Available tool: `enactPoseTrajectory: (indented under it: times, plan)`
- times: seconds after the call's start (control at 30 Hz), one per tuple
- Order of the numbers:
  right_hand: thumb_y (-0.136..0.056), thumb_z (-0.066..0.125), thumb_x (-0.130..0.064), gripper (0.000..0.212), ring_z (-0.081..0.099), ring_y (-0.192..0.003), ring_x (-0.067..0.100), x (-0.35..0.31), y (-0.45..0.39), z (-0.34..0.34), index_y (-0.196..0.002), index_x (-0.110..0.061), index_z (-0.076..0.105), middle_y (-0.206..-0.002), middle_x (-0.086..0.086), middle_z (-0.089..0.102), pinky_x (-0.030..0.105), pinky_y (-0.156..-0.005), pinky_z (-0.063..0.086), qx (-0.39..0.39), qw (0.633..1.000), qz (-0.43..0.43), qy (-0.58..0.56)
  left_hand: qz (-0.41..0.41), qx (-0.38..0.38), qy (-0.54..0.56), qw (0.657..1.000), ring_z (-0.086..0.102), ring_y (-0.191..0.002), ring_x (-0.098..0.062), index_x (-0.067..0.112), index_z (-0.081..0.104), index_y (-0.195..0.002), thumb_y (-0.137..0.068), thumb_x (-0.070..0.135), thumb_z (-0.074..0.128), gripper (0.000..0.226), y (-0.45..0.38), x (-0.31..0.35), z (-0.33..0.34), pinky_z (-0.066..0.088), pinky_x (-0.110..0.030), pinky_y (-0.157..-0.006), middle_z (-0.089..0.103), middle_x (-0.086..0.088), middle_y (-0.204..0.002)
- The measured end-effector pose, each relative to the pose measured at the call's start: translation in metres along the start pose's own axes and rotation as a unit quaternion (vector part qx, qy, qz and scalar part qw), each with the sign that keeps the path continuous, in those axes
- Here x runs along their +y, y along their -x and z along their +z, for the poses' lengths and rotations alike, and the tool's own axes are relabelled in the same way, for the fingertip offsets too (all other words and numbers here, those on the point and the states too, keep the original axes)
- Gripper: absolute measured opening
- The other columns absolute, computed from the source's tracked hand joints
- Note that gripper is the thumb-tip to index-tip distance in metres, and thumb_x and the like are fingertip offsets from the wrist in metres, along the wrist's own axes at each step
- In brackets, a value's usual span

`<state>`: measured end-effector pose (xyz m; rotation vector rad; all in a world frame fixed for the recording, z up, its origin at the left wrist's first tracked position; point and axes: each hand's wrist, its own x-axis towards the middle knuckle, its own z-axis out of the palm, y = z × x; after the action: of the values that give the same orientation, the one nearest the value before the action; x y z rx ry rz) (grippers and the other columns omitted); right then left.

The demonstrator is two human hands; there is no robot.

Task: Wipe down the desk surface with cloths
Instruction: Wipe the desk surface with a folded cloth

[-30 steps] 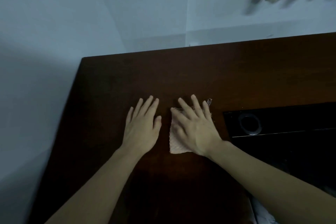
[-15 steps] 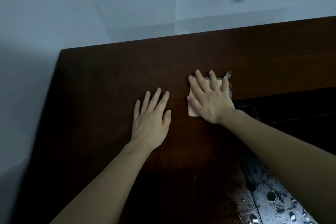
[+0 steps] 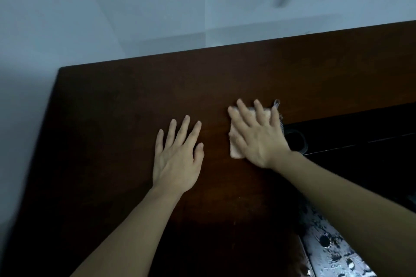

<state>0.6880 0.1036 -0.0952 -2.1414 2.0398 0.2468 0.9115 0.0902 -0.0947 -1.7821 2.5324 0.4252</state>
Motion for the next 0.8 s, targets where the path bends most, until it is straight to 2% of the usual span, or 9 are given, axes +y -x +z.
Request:
enactPoseTrajectory:
  times: [0.1, 0.17, 0.27, 0.37, 0.47, 0.6, 0.7, 0.8]
  plan:
    - [-0.101, 0.001, -0.056, 0.064, -0.012, -0.154, 0.04, 0.005, -0.02, -0.006, -0.161, -0.033, -0.01, -0.17, -0.001, -0.012, 0.067, -0.119, -0.004, -0.009, 0.998, 0.061, -0.027, 0.002, -0.002, -0.008, 1.0, -0.011, -0.155, -0.018, 0.04, 0.001, -0.159, -0.103, 0.05, 0.012, 0.058, 0.0, 0.001, 0.002, -0.004, -0.045, -0.126, -0.007, 0.009, -0.169]
    - [-0.102, 0.004, -0.054, 0.065, -0.013, -0.154, 0.041, -0.006, -0.014, -0.005, -0.161, -0.03, -0.01, -0.17, 0.0, -0.014, 0.068, -0.119, -0.005, -0.011, 0.997, 0.072, -0.035, -0.001, -0.005, -0.01, 1.0, -0.012, -0.155, -0.018, 0.04, 0.001, -0.159, -0.103, 0.05, 0.013, 0.058, -0.001, -0.002, 0.002, -0.004, -0.045, -0.126, -0.007, 0.009, -0.169]
    - [-0.101, 0.0, -0.055, 0.069, -0.005, -0.154, 0.045, -0.025, 0.024, 0.007, -0.163, -0.025, -0.002, -0.171, 0.006, -0.006, 0.071, -0.118, -0.001, 0.006, 0.999, 0.034, -0.021, 0.002, -0.006, -0.01, 1.0, -0.011, -0.155, -0.018, 0.04, 0.001, -0.159, -0.103, 0.051, 0.013, 0.058, -0.002, -0.003, 0.002, -0.004, -0.046, -0.126, -0.007, 0.009, -0.169]
    - [-0.102, 0.004, -0.057, 0.07, 0.004, -0.154, 0.046, -0.034, 0.064, 0.016, -0.164, -0.023, 0.008, -0.171, 0.009, 0.005, 0.072, -0.117, 0.006, -0.012, 1.0, -0.015, -0.009, 0.0, -0.004, -0.012, 1.0, -0.01, -0.156, -0.019, 0.04, 0.002, -0.159, -0.103, 0.05, 0.013, 0.058, -0.001, -0.002, 0.003, -0.002, -0.046, -0.126, -0.006, 0.008, -0.169]
    - [-0.102, 0.004, -0.058, 0.07, 0.001, -0.155, 0.044, -0.03, 0.067, 0.015, -0.164, -0.026, 0.005, -0.171, 0.007, 0.002, 0.071, -0.118, 0.005, -0.021, 0.999, -0.034, -0.01, -0.004, -0.001, -0.015, 1.0, -0.01, -0.156, -0.019, 0.039, 0.001, -0.16, -0.103, 0.05, 0.013, 0.059, -0.002, 0.0, 0.003, -0.001, -0.047, -0.127, -0.007, 0.008, -0.169]
    - [-0.094, -0.006, -0.059, 0.073, -0.01, -0.155, 0.039, -0.02, 0.029, 0.007, -0.161, -0.031, -0.011, -0.171, 0.001, -0.011, 0.066, -0.12, -0.003, 0.0, 1.0, -0.022, -0.006, -0.003, -0.003, -0.013, 1.0, -0.01, -0.156, -0.019, 0.04, 0.002, -0.16, -0.104, 0.049, 0.015, 0.058, -0.002, -0.001, 0.003, -0.002, -0.047, -0.127, -0.007, 0.009, -0.169]
    - [-0.088, -0.013, -0.061, 0.078, -0.011, -0.155, 0.038, -0.015, 0.006, 0.0, -0.161, -0.033, -0.011, -0.171, -0.001, -0.011, 0.066, -0.12, -0.005, -0.005, 1.0, 0.005, -0.024, -0.005, 0.002, -0.013, 1.0, -0.01, -0.156, -0.018, 0.04, 0.004, -0.16, -0.105, 0.049, 0.017, 0.057, -0.001, -0.002, 0.004, -0.003, -0.046, -0.126, -0.006, 0.009, -0.169]
    - [-0.087, -0.016, -0.06, 0.08, -0.014, -0.155, 0.038, -0.019, 0.021, 0.002, -0.161, -0.03, -0.012, -0.17, 0.001, -0.013, 0.066, -0.12, -0.008, -0.014, 0.999, 0.007, -0.031, -0.002, 0.0, -0.006, 1.0, -0.008, -0.156, -0.018, 0.039, 0.007, -0.16, -0.106, 0.048, 0.021, 0.056, -0.003, -0.002, 0.003, -0.002, -0.046, -0.126, -0.002, 0.009, -0.169]
